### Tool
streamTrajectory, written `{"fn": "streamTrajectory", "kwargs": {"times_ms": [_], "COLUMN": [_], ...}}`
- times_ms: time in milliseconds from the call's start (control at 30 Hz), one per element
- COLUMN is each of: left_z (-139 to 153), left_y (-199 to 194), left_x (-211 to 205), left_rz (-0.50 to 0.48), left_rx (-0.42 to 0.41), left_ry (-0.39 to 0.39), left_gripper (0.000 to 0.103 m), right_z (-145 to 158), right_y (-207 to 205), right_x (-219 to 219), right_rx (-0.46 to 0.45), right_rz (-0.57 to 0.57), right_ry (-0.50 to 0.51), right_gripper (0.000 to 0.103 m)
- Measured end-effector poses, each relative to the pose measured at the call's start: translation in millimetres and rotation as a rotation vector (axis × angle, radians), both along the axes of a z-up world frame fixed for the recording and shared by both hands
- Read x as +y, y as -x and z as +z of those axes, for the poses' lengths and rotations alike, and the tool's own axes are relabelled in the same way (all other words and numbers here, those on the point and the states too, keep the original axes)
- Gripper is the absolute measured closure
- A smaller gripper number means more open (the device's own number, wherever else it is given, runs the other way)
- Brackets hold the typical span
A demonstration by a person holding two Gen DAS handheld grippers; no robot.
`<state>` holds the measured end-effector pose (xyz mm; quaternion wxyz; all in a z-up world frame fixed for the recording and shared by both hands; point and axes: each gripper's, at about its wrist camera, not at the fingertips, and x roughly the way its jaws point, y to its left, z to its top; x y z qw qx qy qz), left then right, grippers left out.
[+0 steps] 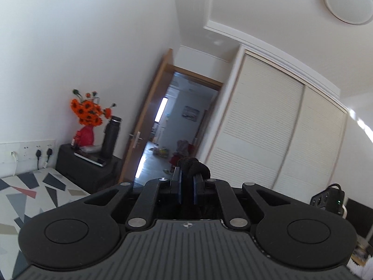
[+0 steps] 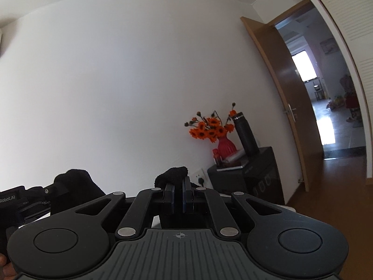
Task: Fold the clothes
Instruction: 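Carry the black garment with both grippers toward the patterned ironing board, then lower the black garment onto the ironing board and open both grippers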
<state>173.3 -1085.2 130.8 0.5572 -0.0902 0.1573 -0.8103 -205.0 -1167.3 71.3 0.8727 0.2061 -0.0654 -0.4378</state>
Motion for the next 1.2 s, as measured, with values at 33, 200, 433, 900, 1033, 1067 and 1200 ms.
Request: {"fn": "streamTrajectory", "kwargs": {"times_ms": [33,200,433,900,1033,1067,1200], "left_z": [6.0,58.4,140.9,-41.0,-143.0,-164.7,-232.3], "left_y": [-5.1,-33.6,-114.5,-237.2,-250.8,-250.8,-251.6], "left_x": [-12.9,-79.6,-129.4,-82.9,-60.1,-52.6,-15.7], "left_rz": [0.033,0.213,0.553,1.059,1.092,1.099,1.119], "left_rx": [-0.003,-0.010,0.124,0.233,0.285,0.286,0.325], "left_ry": [0.007,0.077,0.232,-0.274,-0.588,-0.659,-0.855], "left_gripper": [0.094,0.094,0.094,0.093,0.093,0.093,0.093], "right_z": [7.9,65.5,178.5,30.2,-89.8,-114.7,-194.7], "right_y": [-6.2,-49.7,-126.6,-264.3,-321.2,-330.8,-359.3], "right_x": [-17.6,-110.2,-226.1,-295.6,-286.9,-278.0,-239.0], "right_rx": [-0.003,-0.038,-0.148,0.158,0.373,0.431,0.597], "right_rz": [0.020,0.133,0.238,0.618,0.744,0.759,0.847], "right_ry": [0.019,0.183,0.324,0.090,-0.177,-0.225,-0.392], "right_gripper": [0.098,0.098,0.098,0.098,0.098,0.098,0.098]}}
